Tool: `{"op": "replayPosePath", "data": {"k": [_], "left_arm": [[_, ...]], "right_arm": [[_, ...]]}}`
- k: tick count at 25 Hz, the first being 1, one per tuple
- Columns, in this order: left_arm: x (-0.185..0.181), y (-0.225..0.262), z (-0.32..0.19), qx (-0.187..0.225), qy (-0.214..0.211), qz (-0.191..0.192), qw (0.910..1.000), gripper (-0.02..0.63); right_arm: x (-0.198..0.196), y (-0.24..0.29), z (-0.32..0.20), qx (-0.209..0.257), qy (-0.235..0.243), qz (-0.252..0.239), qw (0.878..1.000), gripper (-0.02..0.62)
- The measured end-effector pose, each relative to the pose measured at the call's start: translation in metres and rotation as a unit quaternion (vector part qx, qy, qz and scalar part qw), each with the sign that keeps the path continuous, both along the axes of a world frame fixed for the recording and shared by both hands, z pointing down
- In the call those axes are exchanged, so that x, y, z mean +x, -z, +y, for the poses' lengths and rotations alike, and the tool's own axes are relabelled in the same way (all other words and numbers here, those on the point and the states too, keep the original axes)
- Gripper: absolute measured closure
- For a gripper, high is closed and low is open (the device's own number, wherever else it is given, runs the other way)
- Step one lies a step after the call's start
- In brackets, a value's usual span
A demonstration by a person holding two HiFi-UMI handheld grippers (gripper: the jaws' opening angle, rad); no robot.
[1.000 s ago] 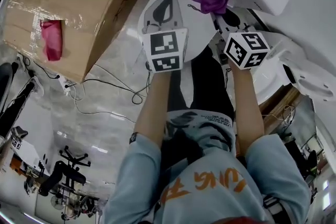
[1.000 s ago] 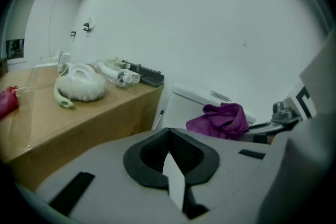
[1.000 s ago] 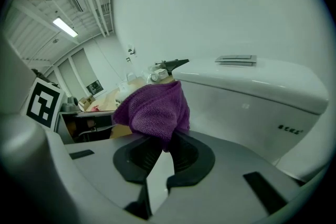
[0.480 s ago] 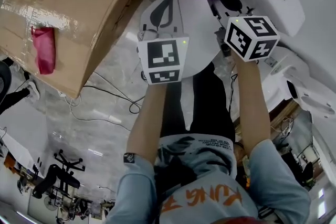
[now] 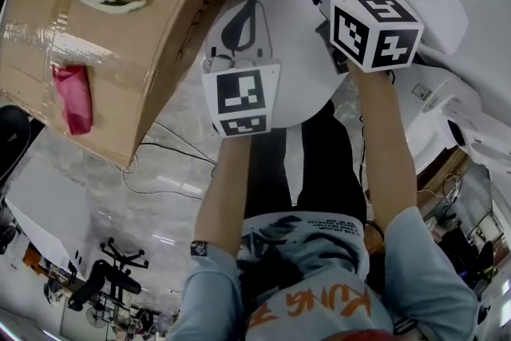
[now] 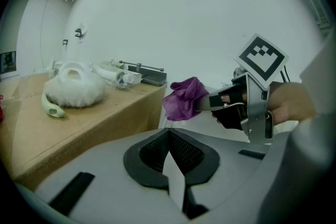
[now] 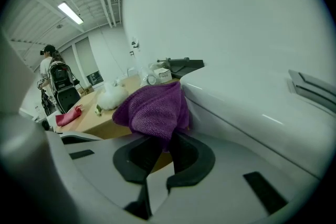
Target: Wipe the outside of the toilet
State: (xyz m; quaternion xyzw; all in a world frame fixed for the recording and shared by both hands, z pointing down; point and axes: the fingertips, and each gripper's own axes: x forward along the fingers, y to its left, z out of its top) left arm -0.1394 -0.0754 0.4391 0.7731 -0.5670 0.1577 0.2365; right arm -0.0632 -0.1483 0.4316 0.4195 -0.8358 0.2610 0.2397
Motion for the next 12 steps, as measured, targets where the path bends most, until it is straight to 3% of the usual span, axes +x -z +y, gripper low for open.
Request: {"op": "replayPosePath", "data": {"k": [12], "left_arm": [[0.018,-0.009,0.002,-0.014,-0.011,0.016,0.9997,0.588]], "right_arm": [[0.04,0.013,-0.011,0.028,-0.089,-0.032,0.995,0.544]]}}
